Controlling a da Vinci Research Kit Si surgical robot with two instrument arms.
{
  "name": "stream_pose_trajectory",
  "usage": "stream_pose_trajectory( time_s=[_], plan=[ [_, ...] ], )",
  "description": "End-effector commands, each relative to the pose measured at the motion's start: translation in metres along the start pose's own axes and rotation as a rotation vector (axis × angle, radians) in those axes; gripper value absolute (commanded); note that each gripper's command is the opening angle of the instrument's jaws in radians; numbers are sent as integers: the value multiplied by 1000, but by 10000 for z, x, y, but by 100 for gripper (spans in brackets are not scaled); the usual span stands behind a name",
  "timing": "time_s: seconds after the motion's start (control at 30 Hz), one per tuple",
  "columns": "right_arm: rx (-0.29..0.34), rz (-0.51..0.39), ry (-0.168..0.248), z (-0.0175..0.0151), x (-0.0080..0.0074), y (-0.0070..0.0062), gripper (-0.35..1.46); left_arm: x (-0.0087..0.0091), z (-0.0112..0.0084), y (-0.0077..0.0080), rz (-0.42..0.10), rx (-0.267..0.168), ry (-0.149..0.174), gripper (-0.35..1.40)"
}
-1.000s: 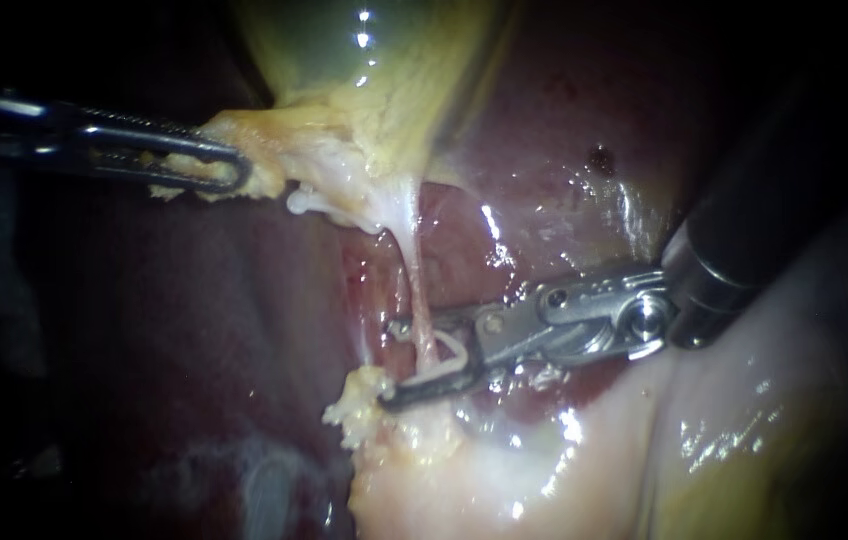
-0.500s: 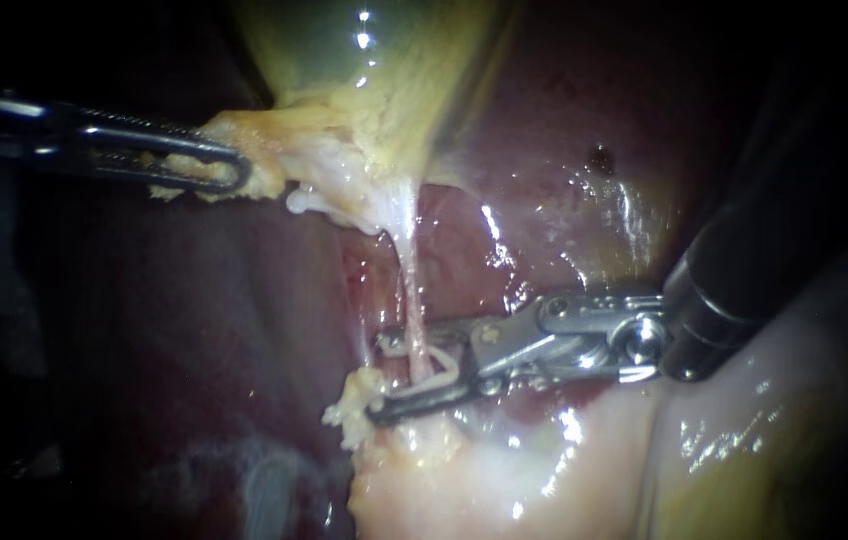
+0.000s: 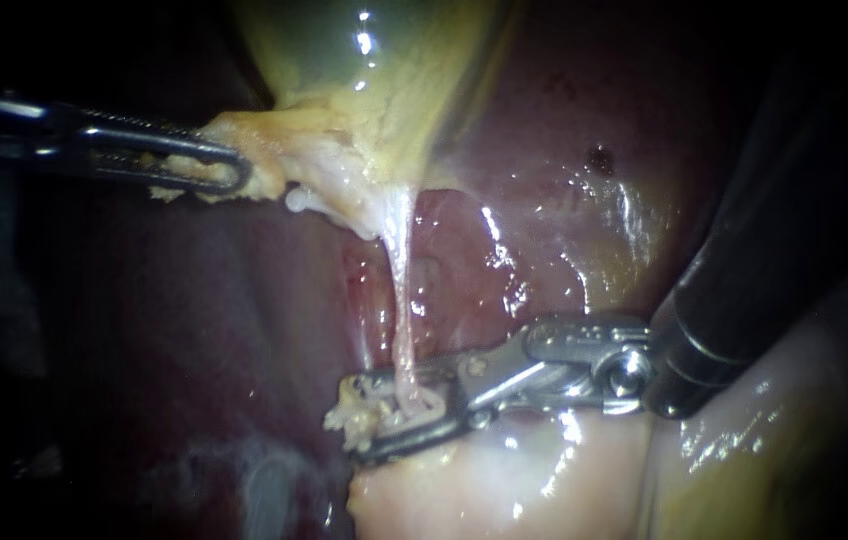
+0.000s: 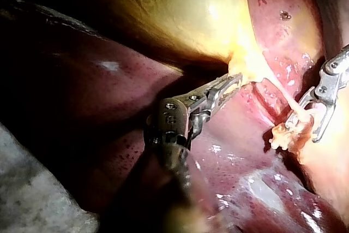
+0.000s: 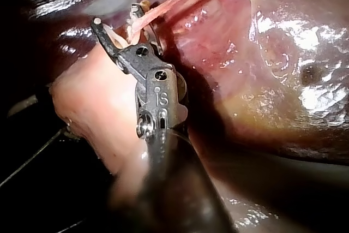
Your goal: Clipping first clip right tube
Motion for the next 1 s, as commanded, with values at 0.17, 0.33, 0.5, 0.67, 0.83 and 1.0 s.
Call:
stream_pose_trajectory(
  time_s=[0.17, 0.33, 0.5, 0.67, 0.83, 1.0],
  plan=[
    [-1, -3, -1, 4, -3, 1, 45, 0, 0, 0, 0, 0, 0, -35],
    [5, -2, 13, 4, 1, -1, 45, 0, 0, 0, 0, 0, 0, -35],
    [17, 8, 40, 6, 13, -7, 45, 0, 0, 0, 0, 0, 0, -35],
    [31, 33, 69, 9, 32, -19, 45, 0, 0, 0, 0, 0, 0, -35],
    [41, 66, 84, 5, 51, -30, 44, 0, 0, 0, 0, 0, 0, -35],
    [39, 99, 90, 3, 57, -32, 42, 0, 0, 0, 0, 0, 0, -35]
  ],
)
